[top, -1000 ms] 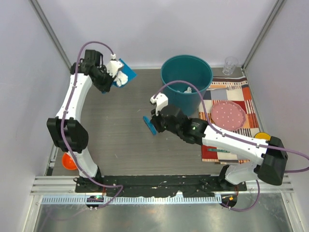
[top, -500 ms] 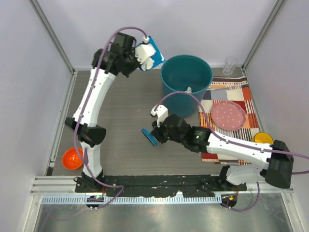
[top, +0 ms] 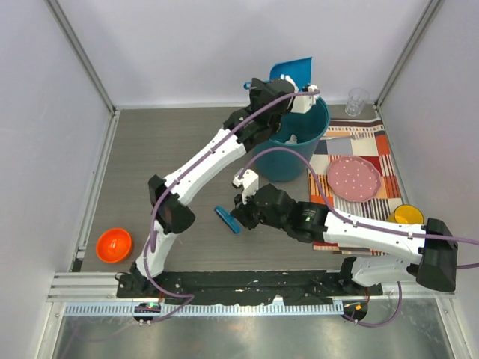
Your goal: Sweep away the paper scraps from the table
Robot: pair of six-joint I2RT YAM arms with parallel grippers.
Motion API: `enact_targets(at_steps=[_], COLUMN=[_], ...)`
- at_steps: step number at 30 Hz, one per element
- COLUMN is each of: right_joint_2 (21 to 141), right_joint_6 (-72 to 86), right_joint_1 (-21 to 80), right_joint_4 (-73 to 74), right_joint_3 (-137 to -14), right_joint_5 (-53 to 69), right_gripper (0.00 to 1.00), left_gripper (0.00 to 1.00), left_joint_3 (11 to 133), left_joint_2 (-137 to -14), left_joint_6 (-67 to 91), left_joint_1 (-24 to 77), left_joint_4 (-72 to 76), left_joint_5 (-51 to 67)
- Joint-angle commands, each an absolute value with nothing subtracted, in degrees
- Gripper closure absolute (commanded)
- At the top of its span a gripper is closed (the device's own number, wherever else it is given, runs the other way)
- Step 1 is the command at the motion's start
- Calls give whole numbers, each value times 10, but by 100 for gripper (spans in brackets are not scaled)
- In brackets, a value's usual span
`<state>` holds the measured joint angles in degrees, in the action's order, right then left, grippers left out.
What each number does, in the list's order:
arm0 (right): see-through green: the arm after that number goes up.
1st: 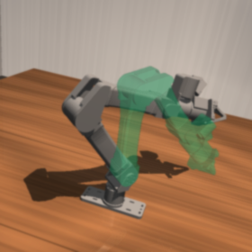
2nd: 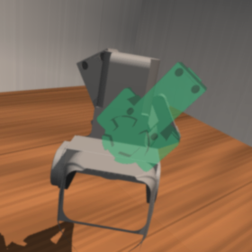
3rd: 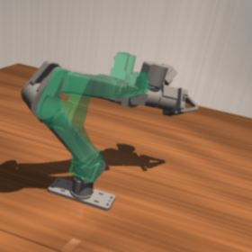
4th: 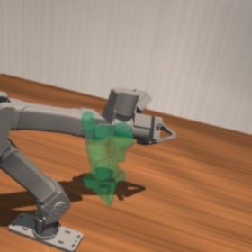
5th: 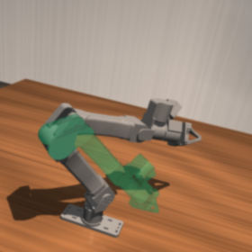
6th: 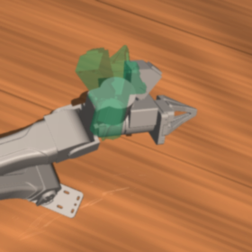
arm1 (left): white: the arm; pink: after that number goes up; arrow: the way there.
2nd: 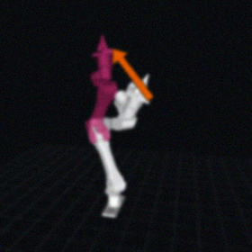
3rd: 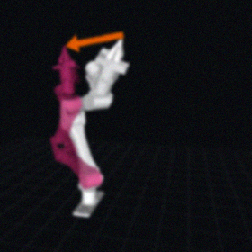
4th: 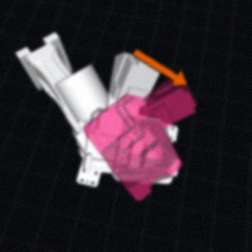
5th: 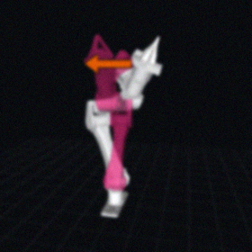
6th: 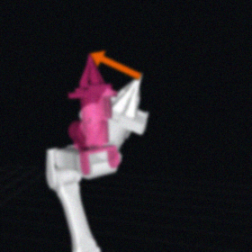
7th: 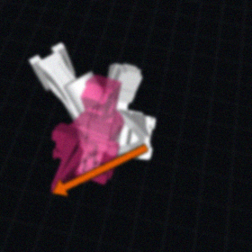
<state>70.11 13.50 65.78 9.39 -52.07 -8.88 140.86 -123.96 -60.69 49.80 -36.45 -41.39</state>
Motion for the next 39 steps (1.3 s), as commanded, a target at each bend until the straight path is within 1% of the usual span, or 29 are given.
enact_targets(at_steps=[1,2,3,4,7,13,17,21,29,30,32,33,34,35,36,37,38,39], right_joint_2=[667,661,657,656,650,635,633,631,624,622,621,618,614,612,608,600,598,596], right_joint_6=[133,130,130,128,127,132,128,127,129,128,130,132,133,133,134,133,133,129], right_joint_1=[665,664,666,665,666,667,667,668,670,670,671,671,671,671,671,671,671,671], right_joint_4=[63,63,64,69,76,76,76,77,81,82,84,86,88,87,85,80,79,77], right_joint_3=[-518,-515,-514,-513,-515,-509,-510,-510,-508,-508,-508,-509,-508,-507,-505,-503,-503,-503], right_joint_5=[-102,-107,-112,-119,-120,-125,-127,-131,-135,-138,-145,-148,-150,-152,-155,-156,-157,-156], right_gripper=[99,99,99,99,99,99,99,99,99,99,99,99,99,99,99,99,99,99], left_gripper=[100,100,100,100,100,100,100,100,100,100,100,100,100,100,100,100,100,100], left_joint_3=[1331,1276,1246,1225,1194,1165,1083,1021,986,989,1008,1017,1023,1037,1049,1063,1090,1101], left_joint_2=[-1215,-1205,-1196,-1187,-1188,-1178,-1158,-1136,-1132,-1132,-1122,-1114,-1102,-1072,-1060,-1048,-1030,-1021], left_joint_6=[-820,-850,-922,-950,-1022,-1085,-1167,-1199,-1229,-1225,-1162,-1119,-1056,-931,-853,-792,-681,-633], left_joint_1=[482,481,481,481,483,483,483,483,469,468,462,461,451,445,438,424,416,408], left_joint_4=[-72,-19,40,125,204,281,366,444,508,503,462,367,304,234,84,14,-52,-169], left_joint_5=[-513,-498,-491,-484,-476,-466,-424,-387,-339,-348,-380,-420,-431,-435,-436,-428,-419,-408])
